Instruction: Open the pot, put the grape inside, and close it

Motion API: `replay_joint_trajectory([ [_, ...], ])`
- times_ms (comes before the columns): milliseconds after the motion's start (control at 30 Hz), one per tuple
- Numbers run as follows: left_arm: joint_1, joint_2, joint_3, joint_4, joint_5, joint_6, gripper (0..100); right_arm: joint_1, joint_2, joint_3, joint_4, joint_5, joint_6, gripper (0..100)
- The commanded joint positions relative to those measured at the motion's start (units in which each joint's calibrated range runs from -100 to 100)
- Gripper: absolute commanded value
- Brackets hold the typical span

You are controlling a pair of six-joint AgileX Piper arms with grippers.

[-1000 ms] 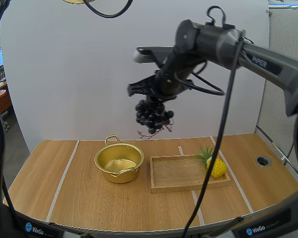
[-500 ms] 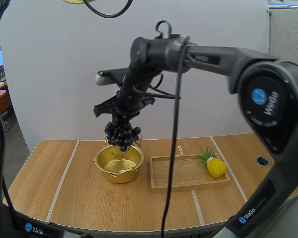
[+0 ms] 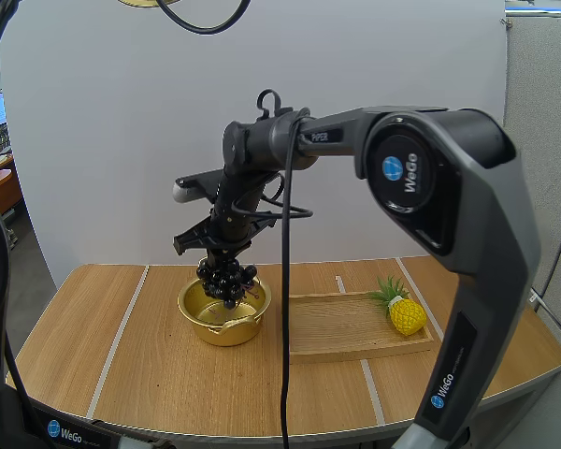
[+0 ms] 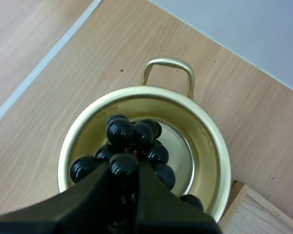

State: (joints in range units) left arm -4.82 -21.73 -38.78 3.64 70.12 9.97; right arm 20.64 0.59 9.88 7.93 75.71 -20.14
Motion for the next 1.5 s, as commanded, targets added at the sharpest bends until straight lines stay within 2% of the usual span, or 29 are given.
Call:
replay_joint_trajectory([
  [0, -0.03, -0.45, -0.47, 0.88, -2.05, -0.55, 0, 0.12, 3.75, -0.44, -0.53, -5.01, -0.37, 0],
  [500, -0.03, -0.45, -0.47, 0.88, -2.05, -0.55, 0, 0.12, 11.62, -0.44, -0.53, -8.27, -0.37, 0],
  [933, -0.03, -0.45, -0.47, 0.88, -2.05, -0.55, 0, 0.12, 12.64, -0.44, -0.97, -8.44, -0.37, 0],
  [967, -0.03, -0.45, -0.47, 0.88, -2.05, -0.55, 0, 0.12, 12.64, -0.44, -0.97, -8.44, -0.37, 4],
  [1033, -0.03, -0.45, -0.47, 0.88, -2.05, -0.55, 0, 0.12, 12.64, -0.44, -0.97, -8.44, -0.37, 26],
  [1067, -0.03, -0.45, -0.47, 0.88, -2.05, -0.55, 0, 0.12, 12.64, -0.44, -0.97, -8.44, -0.37, 42],
  [1100, -0.03, -0.45, -0.47, 0.88, -2.05, -0.55, 0, 0.12, 12.64, -0.44, -0.97, -8.44, -0.37, 67],
  [1133, -0.03, -0.45, -0.47, 0.88, -2.05, -0.55, 0, 0.12, 12.51, -0.44, -0.97, -8.44, -0.37, 81],
  [1167, -0.03, -0.45, -0.47, 0.88, -2.05, -0.55, 0, 0.12, 12.41, -0.44, -1.10, -8.44, -0.37, 100],
  [1467, -0.03, -0.45, -0.47, 0.88, -2.05, -0.55, 0, 0.05, 7.44, -0.44, -1.77, -7.54, 0.44, 100],
])
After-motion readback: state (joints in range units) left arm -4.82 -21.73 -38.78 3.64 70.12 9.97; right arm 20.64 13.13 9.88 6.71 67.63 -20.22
